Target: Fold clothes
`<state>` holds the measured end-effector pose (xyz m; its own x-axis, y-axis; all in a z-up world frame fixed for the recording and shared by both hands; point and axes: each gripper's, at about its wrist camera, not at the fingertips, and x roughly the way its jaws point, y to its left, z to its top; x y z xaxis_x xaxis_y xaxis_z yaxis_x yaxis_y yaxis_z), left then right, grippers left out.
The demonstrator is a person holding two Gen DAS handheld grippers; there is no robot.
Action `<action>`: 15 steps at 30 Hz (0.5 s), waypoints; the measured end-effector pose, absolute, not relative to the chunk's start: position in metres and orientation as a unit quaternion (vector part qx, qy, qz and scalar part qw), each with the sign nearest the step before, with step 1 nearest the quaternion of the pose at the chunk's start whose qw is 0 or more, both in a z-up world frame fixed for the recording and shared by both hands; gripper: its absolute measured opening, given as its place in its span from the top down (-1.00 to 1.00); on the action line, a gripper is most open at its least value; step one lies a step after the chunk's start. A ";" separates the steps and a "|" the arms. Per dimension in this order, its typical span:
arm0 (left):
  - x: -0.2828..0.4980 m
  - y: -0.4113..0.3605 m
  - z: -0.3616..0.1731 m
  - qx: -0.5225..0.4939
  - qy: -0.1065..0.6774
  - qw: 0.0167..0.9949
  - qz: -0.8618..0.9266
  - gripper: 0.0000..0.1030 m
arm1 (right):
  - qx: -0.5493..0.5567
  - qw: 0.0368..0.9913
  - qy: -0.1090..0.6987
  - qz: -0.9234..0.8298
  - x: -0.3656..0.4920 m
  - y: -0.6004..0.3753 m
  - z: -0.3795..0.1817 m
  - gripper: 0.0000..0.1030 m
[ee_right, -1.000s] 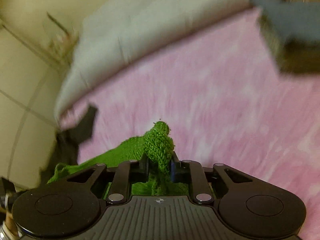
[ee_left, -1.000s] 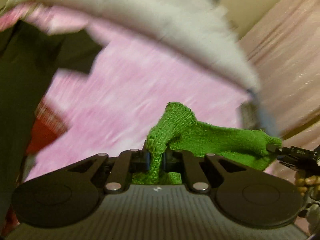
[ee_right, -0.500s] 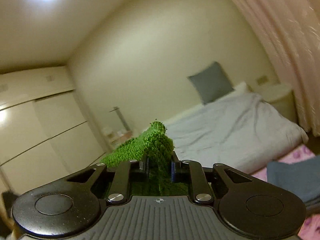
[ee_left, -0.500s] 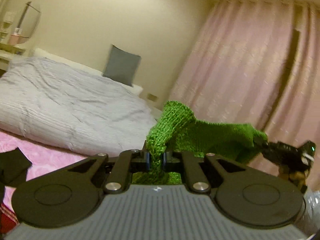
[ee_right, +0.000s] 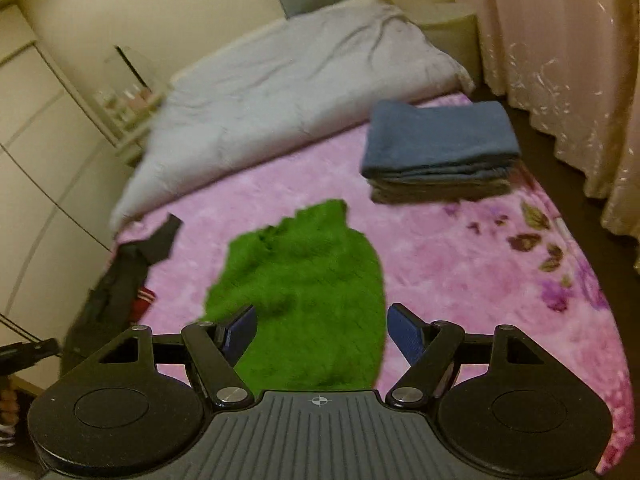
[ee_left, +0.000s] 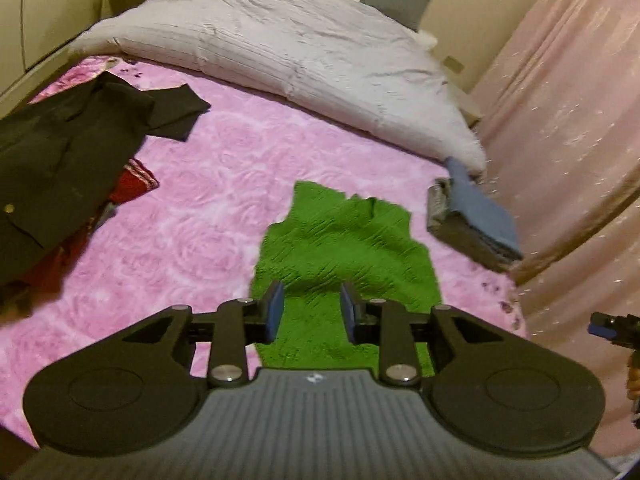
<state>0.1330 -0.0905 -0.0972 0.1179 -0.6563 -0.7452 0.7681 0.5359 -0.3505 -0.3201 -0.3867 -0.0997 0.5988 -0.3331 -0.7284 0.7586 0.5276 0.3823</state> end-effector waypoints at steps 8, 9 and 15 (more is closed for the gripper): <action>0.092 -0.098 -0.119 0.068 0.499 0.749 -0.432 0.24 | 0.393 0.783 0.345 -0.337 -0.339 -0.402 -0.136 -0.46; 0.088 -0.099 -0.126 0.074 0.508 0.747 -0.422 0.24 | 0.400 0.777 0.352 -0.335 -0.343 -0.401 -0.145 -0.46; 0.066 -0.107 -0.173 0.109 0.563 0.721 -0.388 0.22 | 0.439 0.735 0.404 -0.324 -0.342 -0.393 -0.197 -0.46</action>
